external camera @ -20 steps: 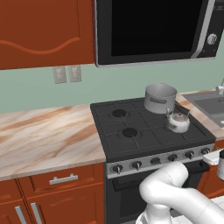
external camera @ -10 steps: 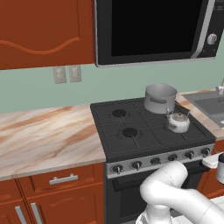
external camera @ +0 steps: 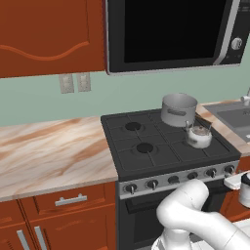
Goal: Pick the kettle from the counter and place it on a stove burner. Then turn the burner on.
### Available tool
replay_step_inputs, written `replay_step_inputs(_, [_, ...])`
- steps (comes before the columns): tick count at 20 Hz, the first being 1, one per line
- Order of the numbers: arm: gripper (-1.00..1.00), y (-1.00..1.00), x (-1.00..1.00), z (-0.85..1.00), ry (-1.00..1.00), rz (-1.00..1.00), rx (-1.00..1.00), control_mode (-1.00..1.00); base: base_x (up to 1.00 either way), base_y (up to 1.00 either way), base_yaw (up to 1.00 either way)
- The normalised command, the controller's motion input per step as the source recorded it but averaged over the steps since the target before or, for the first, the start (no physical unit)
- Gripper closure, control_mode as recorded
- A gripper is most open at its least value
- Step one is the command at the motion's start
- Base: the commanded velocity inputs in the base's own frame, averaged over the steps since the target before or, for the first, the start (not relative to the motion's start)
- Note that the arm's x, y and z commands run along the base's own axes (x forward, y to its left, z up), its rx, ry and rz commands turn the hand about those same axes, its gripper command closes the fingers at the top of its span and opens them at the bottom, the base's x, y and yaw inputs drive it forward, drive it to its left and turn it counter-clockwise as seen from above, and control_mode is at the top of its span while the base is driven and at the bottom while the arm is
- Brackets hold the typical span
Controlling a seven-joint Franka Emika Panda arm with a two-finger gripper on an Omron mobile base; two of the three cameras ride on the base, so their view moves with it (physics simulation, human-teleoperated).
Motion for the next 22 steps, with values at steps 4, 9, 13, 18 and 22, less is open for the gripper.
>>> replay_step_inputs(4, [-1.0,0.0,0.21,-0.14,0.0,0.0,0.0,-1.0,0.0,0.0,0.0])
replay_step_inputs(9, [-1.0,0.0,0.19,-0.08,0.0,0.0,0.0,-1.0,0.0,0.0,0.0])
replay_step_inputs(13, [-1.0,-0.13,0.14,-0.03,0.0,0.0,0.0,-1.0,0.0,0.0,0.0])
replay_step_inputs(18, [-1.0,-0.32,0.01,0.0,0.0,0.0,0.04,-1.0,0.0,0.0,0.0])
replay_step_inputs(22, [-1.0,-0.01,0.0,0.0,0.0,0.0,0.0,-1.0,0.0,0.0,0.0])
